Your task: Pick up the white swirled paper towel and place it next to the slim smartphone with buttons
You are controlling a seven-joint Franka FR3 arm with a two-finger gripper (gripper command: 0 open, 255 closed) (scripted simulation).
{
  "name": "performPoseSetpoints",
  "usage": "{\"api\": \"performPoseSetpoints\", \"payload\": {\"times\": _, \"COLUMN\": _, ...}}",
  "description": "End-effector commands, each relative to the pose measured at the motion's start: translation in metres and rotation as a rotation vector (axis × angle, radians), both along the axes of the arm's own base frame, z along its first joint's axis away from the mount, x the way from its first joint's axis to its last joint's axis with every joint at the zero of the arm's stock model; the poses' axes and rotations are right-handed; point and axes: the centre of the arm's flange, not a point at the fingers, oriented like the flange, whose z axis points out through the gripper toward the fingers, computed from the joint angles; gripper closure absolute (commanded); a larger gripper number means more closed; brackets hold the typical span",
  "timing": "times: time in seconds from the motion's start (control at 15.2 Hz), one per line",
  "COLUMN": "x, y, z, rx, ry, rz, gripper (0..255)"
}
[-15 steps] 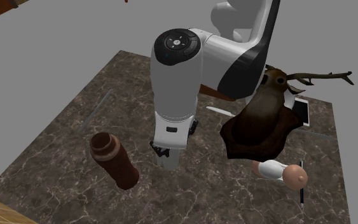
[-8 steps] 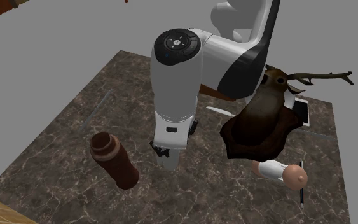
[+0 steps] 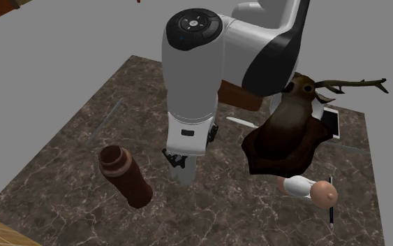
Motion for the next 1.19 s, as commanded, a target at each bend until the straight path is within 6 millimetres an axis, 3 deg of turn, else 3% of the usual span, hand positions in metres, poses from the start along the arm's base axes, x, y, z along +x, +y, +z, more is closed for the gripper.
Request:
{"api": "performPoseSetpoints", "payload": {"times": 0.0, "x": 0.000, "y": 0.000, "z": 0.012, "rx": 0.000, "ry": 0.000, "rz": 0.000, "gripper": 255}}
{"api": "performPoseSetpoints", "payload": {"times": 0.46, "x": 0.000, "y": 0.000, "z": 0.044, "rx": 0.000, "ry": 0.000, "rz": 0.000, "gripper": 255}}
{"api": "performPoseSetpoints", "payload": {"times": 1.12, "x": 0.000, "y": 0.124, "z": 0.089, "rx": 0.000, "ry": 0.000, "rz": 0.000, "gripper": 255}}
